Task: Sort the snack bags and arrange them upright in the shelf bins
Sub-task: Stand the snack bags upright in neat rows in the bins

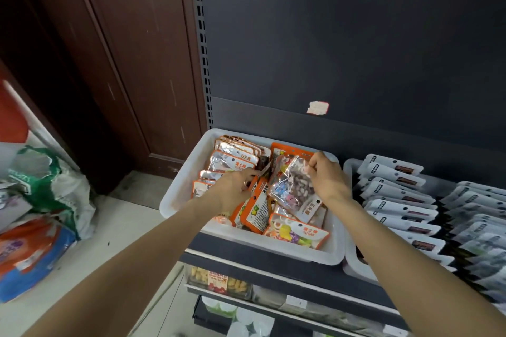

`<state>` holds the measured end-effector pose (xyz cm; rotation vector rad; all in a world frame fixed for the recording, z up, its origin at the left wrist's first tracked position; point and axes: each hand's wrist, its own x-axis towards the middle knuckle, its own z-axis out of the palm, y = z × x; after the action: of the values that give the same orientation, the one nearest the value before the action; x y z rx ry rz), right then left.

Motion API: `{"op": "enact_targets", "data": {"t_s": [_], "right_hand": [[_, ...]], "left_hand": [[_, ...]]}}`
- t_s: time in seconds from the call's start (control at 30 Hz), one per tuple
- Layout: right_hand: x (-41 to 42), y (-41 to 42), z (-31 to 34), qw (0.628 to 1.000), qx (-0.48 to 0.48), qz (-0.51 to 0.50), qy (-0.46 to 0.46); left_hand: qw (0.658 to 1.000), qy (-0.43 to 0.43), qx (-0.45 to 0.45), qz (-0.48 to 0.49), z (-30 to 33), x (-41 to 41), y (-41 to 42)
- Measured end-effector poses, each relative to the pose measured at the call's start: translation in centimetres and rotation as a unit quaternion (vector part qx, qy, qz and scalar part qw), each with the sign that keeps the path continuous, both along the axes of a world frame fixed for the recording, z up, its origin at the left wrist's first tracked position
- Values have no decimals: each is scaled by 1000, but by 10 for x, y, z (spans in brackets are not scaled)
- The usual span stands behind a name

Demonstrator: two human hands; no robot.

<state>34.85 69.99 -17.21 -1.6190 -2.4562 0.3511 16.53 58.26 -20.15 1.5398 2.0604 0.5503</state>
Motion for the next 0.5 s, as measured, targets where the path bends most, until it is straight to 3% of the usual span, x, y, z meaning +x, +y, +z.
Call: {"op": "enact_targets", "data": {"t_s": [0.07, 0.17, 0.37, 0.5], "right_hand": [[-8, 3, 4, 1000, 12, -2, -18], [-26, 5, -1, 999, 13, 26, -37], [-57, 7, -5, 991, 54, 83, -93], [-64, 12, -8, 986, 86, 86, -115]], "left_hand": [[1000, 8, 22, 3, 7, 0, 5], [995, 93, 29, 8, 12, -14, 21], [972, 219, -82, -14, -3, -57, 52], [948, 316, -17, -17, -8, -70, 58]]}}
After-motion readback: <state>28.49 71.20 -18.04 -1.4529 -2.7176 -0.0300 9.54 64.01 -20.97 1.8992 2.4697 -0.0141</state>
